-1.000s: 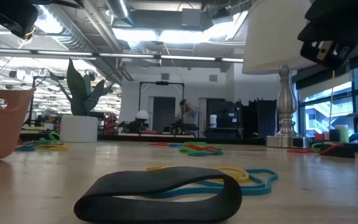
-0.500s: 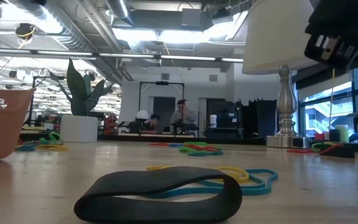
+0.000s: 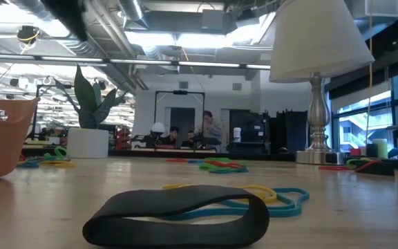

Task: Pick and place rubber bands into bin
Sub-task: Put the blue rubber band into the orange bin

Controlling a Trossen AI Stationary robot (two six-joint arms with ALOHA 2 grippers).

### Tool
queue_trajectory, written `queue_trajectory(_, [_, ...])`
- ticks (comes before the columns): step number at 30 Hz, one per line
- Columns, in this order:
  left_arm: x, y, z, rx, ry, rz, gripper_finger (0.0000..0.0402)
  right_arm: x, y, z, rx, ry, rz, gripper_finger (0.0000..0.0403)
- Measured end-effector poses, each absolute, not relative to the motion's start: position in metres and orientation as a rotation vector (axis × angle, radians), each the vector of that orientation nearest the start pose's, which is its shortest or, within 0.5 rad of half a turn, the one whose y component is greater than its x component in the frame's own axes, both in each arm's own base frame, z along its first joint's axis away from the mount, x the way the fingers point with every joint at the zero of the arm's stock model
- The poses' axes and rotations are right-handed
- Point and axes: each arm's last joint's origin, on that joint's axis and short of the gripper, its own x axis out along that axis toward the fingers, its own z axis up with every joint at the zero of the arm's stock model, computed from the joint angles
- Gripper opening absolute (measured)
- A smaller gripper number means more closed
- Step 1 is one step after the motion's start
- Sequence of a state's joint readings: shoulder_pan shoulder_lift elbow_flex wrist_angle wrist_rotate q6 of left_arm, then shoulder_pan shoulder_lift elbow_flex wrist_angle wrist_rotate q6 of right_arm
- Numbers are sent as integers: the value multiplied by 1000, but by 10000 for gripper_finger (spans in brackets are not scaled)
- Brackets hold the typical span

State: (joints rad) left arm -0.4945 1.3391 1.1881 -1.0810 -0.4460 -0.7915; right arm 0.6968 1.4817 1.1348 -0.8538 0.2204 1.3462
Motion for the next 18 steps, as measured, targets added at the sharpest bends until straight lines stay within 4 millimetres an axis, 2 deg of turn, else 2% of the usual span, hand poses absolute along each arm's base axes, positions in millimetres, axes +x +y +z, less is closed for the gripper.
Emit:
queue_trajectory(4, [225,-84,304,-25,993,278,1,226,182,252,709,1246,-464,3])
queue_trajectory(10, [224,-51,323,76,919,157,1,237,187,227,770,1389,-573,6])
queue_trajectory(14, [214,-31,321,60,860,81,2,243,189,207,792,1455,-660,28])
queue_trajectory(18, [201,-15,311,36,840,45,3,247,189,196,826,1509,-718,64])
